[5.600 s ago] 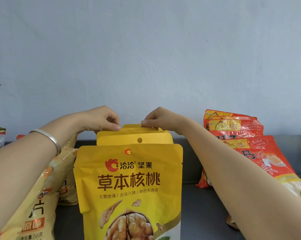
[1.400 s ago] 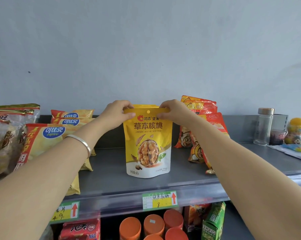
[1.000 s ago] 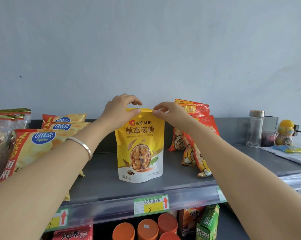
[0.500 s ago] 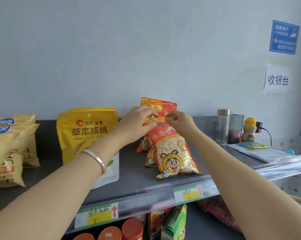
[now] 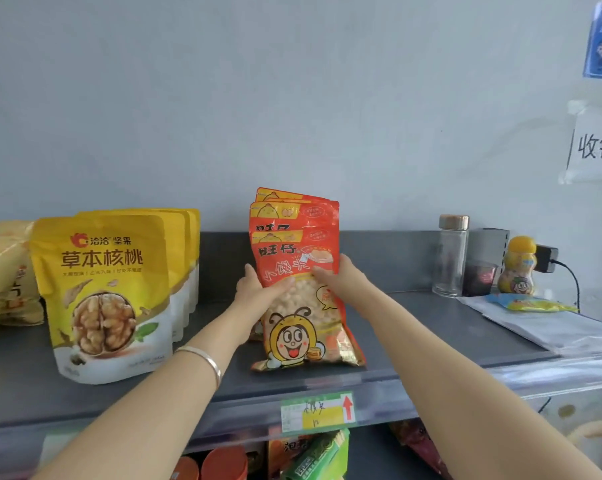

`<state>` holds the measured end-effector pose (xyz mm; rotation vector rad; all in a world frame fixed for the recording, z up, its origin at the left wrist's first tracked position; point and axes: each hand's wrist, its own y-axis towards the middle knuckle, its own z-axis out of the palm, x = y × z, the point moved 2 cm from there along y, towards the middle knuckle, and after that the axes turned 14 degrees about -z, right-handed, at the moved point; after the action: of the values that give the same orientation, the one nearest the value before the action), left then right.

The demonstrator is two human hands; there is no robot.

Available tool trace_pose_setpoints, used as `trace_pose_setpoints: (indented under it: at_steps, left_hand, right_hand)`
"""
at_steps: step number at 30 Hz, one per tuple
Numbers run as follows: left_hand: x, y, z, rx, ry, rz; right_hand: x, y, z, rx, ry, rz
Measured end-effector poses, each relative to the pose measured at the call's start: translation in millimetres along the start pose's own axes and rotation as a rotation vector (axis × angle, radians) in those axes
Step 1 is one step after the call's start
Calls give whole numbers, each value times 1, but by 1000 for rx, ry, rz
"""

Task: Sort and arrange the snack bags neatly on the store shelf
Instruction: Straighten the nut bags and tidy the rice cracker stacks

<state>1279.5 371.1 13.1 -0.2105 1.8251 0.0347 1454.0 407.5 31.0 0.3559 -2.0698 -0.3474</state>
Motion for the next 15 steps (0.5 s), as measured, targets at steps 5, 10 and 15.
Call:
trace_pose_setpoints:
  at_steps: [5,10,15]
  left_hand:
    - [17,9,16,125,-120,-80]
    - [8,13,17,131,-118,-52]
    - [-2,21,9,69,-67,-3]
  right_hand:
    - [-15,4,7,83,192,41]
    - [-19,13,4,60,231,41]
    - [-20,26,-1,-18,215,-39]
